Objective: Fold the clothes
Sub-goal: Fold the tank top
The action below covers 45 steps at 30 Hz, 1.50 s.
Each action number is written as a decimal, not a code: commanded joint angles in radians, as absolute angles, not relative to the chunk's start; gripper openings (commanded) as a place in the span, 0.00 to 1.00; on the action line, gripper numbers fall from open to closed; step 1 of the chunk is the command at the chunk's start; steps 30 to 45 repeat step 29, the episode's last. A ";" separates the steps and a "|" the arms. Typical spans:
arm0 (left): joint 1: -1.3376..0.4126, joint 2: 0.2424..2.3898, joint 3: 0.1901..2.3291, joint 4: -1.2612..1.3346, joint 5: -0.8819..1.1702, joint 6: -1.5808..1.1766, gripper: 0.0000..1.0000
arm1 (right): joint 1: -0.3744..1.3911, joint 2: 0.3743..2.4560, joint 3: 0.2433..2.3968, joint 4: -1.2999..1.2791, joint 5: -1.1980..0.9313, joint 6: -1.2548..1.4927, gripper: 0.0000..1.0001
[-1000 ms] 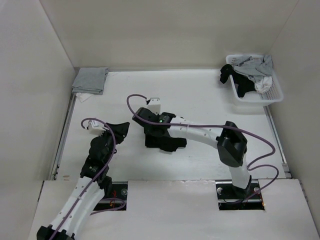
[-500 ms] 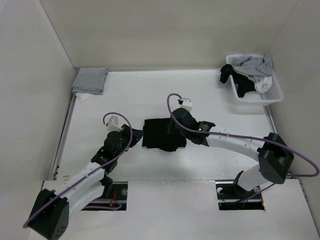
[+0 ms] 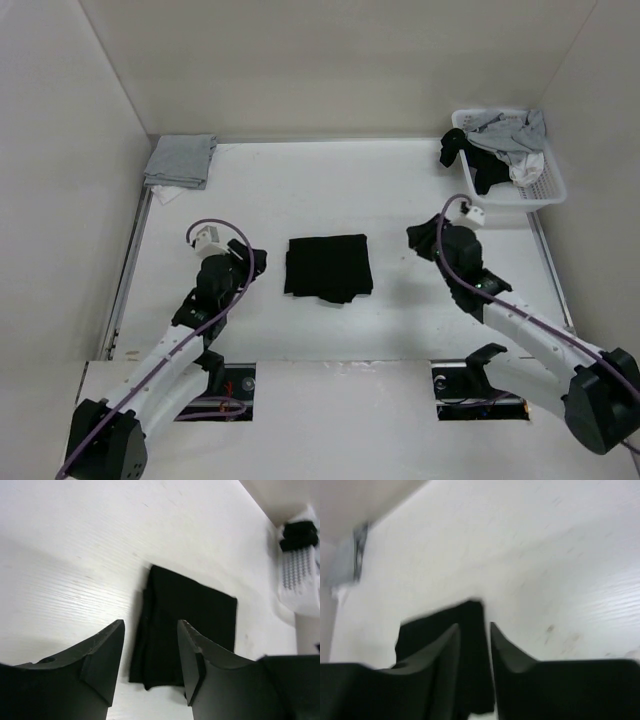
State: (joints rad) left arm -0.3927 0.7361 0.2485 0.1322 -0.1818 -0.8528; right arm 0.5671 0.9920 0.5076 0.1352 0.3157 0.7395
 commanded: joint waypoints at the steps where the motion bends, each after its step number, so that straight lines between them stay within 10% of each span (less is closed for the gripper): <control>1: -0.320 0.747 0.317 0.026 -0.230 -0.781 0.49 | 0.414 0.973 0.518 0.212 0.296 0.730 0.40; 45: -0.312 1.051 0.451 0.058 -0.238 -0.746 0.50 | 0.377 1.173 0.465 0.357 0.342 0.721 0.44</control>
